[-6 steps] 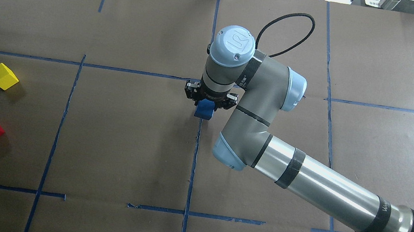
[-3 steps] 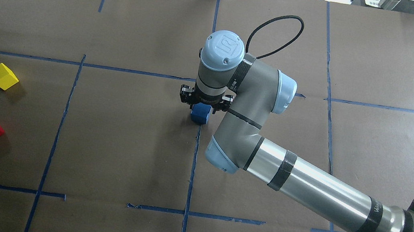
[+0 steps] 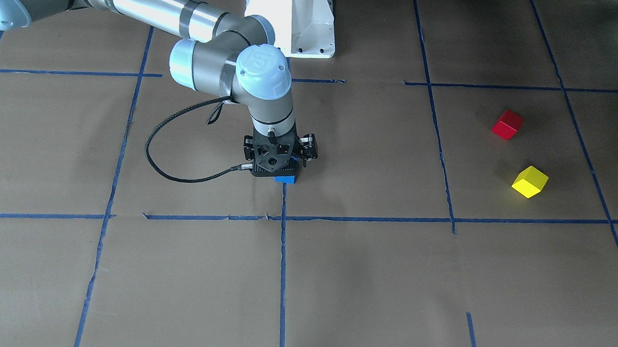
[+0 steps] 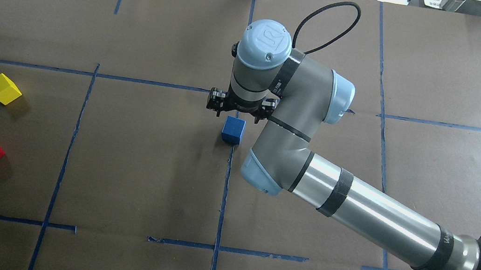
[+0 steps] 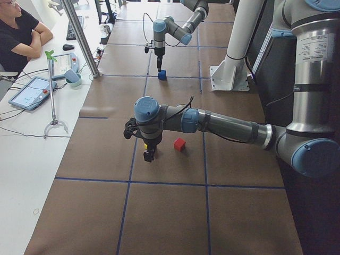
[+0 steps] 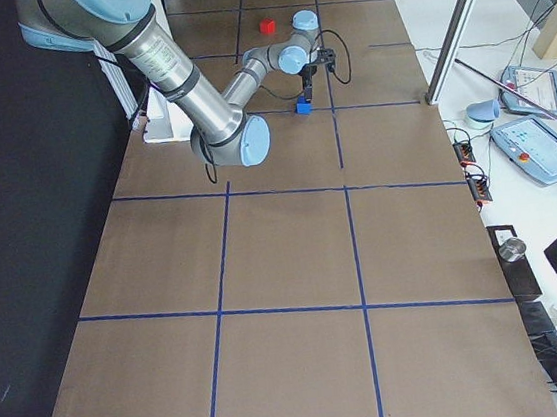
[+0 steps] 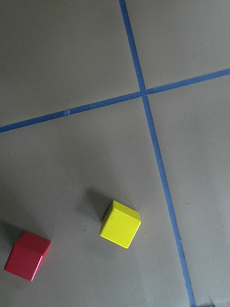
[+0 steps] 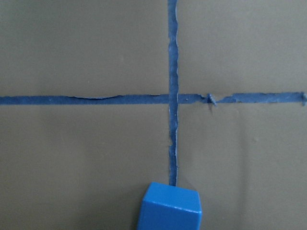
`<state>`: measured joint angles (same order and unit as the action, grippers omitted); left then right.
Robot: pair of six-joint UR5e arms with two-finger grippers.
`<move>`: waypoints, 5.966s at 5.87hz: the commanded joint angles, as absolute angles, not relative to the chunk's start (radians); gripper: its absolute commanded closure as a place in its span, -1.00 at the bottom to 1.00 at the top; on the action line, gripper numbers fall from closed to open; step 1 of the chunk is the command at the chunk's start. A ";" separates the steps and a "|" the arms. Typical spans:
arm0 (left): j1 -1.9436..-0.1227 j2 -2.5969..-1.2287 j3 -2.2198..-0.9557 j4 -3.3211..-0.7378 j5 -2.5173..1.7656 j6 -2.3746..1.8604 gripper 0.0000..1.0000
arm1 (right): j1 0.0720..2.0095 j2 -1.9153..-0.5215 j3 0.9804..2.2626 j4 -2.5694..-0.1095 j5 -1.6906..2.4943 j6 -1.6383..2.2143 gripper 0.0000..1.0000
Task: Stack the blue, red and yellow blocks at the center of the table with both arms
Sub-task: 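Open the right gripper to release the blue cube and lift away, then grasp the red cube with the left gripper while the right arm withdraws, then carry the red cube with the left gripper above the blue cube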
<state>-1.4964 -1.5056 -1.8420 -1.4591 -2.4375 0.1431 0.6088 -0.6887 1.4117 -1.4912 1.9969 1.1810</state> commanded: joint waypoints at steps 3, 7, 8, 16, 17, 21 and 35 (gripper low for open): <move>-1.162 -1.476 -1.812 -1.829 -2.348 0.057 -1.00 | 0.774 -1.114 1.944 -1.559 2.115 1.120 -1.00; -0.921 -1.361 -1.813 -2.130 -2.258 -0.250 -1.00 | 0.810 -1.160 1.954 -1.548 2.154 1.104 -1.00; -0.902 -1.353 -1.816 -2.146 -2.250 -0.302 -1.00 | 0.810 -1.161 1.953 -1.546 2.152 1.100 -1.00; -0.775 -1.358 -1.805 -2.158 -2.120 -0.321 0.04 | 0.822 -1.189 1.990 -1.545 2.154 1.095 -1.00; -0.776 -1.365 -1.798 -2.157 -2.121 -0.319 0.86 | 0.822 -1.196 1.990 -1.543 2.152 1.095 -1.00; -0.779 -1.734 -1.911 -1.855 -2.125 -0.637 1.00 | 0.879 -1.329 2.060 -1.543 2.154 1.010 -1.00; -0.551 -2.540 -1.359 -1.588 -1.917 -0.997 0.95 | 0.988 -1.474 2.086 -1.543 2.221 0.811 -1.00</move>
